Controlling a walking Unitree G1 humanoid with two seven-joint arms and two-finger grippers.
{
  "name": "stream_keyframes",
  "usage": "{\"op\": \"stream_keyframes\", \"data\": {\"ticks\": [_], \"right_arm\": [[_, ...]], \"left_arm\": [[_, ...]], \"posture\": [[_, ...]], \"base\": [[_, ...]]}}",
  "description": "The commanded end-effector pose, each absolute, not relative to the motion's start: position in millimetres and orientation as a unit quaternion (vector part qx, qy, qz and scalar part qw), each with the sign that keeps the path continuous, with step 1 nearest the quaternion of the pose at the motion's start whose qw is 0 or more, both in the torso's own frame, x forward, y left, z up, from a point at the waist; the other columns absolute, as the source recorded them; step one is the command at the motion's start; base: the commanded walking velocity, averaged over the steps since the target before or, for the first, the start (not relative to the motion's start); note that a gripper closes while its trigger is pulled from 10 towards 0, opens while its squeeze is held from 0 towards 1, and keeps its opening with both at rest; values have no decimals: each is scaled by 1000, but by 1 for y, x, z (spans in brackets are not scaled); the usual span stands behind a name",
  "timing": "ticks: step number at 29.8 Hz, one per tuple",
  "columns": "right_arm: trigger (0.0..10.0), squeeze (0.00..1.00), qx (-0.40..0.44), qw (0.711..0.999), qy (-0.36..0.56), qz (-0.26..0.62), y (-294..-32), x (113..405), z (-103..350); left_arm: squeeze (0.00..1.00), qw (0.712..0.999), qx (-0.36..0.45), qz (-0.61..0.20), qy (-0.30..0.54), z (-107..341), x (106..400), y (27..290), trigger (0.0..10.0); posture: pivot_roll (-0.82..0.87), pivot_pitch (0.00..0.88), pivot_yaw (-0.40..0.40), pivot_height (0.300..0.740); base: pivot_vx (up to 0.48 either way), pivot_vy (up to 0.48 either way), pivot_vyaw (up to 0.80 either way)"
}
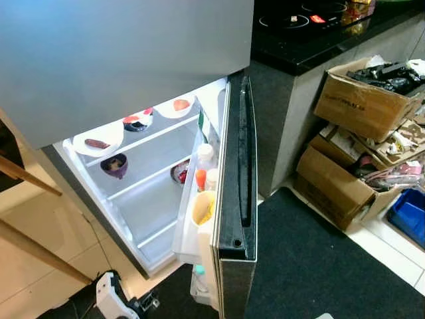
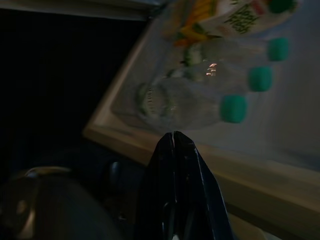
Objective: Restocking fridge
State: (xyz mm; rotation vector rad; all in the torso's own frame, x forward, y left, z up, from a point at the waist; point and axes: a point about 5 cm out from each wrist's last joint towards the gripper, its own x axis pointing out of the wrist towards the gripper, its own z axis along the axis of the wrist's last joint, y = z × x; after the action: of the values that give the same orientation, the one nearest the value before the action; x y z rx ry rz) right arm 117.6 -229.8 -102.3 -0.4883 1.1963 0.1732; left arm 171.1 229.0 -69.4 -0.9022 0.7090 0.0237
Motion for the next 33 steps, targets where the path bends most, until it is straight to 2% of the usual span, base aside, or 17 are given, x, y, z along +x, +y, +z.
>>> {"op": "stream_keyframes", "data": {"ticks": [1,10,26,33], "right_arm": [[10000,0,-229,792,559,85,-229,116,-103],[10000,0,-230,791,561,85,-230,114,-103],[10000,0,-234,788,564,85,-232,112,-104],[10000,0,-236,787,564,86,-232,112,-104]], "left_arm": [[0,840,-414,29,351,-74,164,230,10000],[0,842,-404,39,356,-75,164,228,10000],[0,845,-393,37,362,-75,166,227,10000],[0,844,-391,35,365,-76,166,226,10000]], "posture": [[-109,56,39,740],[-109,56,37,740],[-109,44,33,740],[-111,39,31,740]], "base": [[0,0,0],[0,0,0],[-276,0,0],[-442,0,0]]}}
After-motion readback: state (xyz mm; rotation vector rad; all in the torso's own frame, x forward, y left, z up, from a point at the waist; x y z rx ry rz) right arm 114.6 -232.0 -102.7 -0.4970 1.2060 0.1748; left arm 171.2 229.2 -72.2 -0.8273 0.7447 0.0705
